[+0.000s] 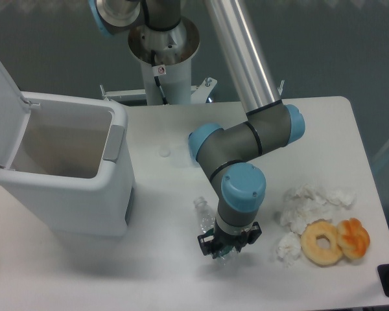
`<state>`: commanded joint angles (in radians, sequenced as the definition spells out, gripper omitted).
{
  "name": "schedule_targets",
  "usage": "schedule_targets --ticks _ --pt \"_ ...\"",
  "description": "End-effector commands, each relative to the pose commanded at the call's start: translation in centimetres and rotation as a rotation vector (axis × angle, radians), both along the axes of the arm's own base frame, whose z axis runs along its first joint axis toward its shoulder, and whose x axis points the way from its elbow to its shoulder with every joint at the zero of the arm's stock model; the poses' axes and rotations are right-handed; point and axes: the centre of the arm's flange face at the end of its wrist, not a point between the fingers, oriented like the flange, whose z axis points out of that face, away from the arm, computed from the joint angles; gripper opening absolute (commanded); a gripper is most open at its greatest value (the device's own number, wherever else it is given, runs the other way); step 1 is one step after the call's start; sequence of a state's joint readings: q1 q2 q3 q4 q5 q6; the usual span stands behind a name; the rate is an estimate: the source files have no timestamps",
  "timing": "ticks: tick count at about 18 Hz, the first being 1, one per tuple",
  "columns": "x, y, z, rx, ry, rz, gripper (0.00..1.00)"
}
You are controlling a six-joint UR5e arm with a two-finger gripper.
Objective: Pick up the plastic bottle
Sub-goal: 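Lift the crushed bottle upright off the table with the gripper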
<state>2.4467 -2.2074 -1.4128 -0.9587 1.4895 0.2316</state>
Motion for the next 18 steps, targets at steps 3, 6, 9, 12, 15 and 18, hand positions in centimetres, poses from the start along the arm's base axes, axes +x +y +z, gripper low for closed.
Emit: schedule_targets --ticks 3,6,9,12,15,18 --pt "0.1 -0.1 1.0 0.005 0.016 -0.038 0.62" --pt "0.3 -0.4 3.2 0.02 0.045 -0.074 0.62" --pt "0.7 -0.9 6.0 0.038 0.087 -0.129 0.63" --pt "1.2 -1.4 9.4 0.055 0.146 -0.233 0.63" --pt "1.7 -1.9 12.0 0.061 0.202 -0.353 0.62" --pt "2.2 -2.4 14.1 0.066 0.245 -0.435 0.62"
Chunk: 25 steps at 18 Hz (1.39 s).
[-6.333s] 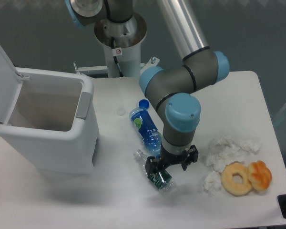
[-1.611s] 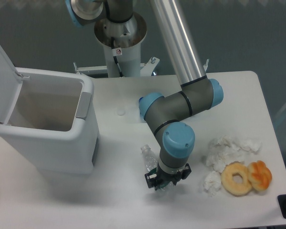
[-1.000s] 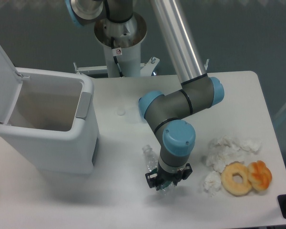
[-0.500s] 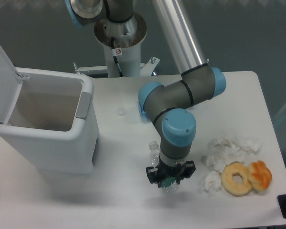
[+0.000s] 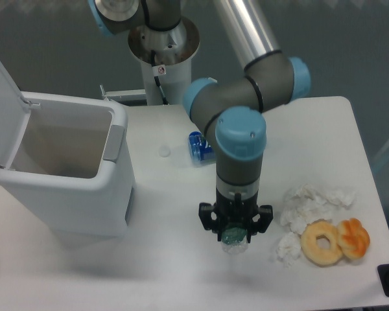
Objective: Pick up the plastic bottle
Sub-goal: 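Lift the crushed bottle upright off the table with the gripper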
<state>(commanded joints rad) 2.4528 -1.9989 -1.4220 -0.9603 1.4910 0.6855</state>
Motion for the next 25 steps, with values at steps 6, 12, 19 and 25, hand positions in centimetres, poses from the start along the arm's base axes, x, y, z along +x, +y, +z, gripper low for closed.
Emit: schedule_targets --ticks 6,12,19,25 --pt "-0.2 -3.6 4.7 -0.009 0.096 -0.087 0.62" --pt "-0.5 -6.1 6.4 -0.011 0.12 -0.068 0.6" --pt "-1.8 -7.6 6.7 -0.014 0.129 -0.059 0.6" --pt "-2.1 -8.0 6.3 -0.021 0.125 -0.073 0.6"
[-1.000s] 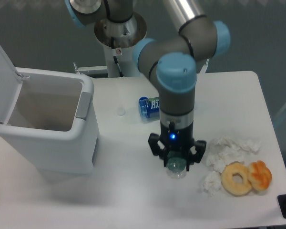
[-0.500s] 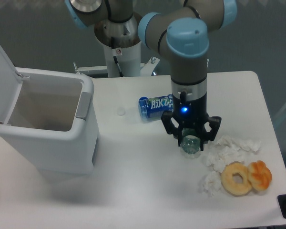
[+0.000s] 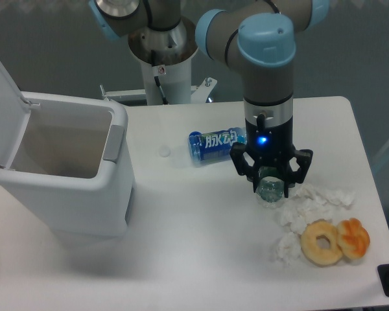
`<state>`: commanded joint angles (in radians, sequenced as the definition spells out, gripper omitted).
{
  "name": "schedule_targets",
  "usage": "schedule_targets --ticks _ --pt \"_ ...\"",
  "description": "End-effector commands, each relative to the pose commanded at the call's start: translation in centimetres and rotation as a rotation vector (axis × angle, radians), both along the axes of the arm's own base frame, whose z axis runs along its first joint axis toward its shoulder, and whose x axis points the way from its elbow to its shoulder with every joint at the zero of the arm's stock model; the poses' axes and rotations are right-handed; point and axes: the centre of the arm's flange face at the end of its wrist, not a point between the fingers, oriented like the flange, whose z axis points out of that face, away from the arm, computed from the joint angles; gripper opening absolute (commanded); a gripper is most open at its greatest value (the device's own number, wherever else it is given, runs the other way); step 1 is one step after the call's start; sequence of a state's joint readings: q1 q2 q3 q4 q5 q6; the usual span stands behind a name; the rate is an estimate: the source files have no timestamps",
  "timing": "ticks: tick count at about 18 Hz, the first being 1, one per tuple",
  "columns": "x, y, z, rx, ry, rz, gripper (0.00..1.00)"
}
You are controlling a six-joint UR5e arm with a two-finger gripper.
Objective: Pick up the plastic bottle
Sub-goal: 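Lift the crushed bottle upright off the table with the gripper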
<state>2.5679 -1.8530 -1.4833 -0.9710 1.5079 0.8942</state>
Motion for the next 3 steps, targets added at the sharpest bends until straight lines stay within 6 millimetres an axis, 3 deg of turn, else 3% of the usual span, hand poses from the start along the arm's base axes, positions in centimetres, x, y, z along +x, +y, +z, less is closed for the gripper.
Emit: schedule_targets --ticks 3 --pt "0.07 0.01 -0.14 -0.009 0.005 -0.014 0.6"
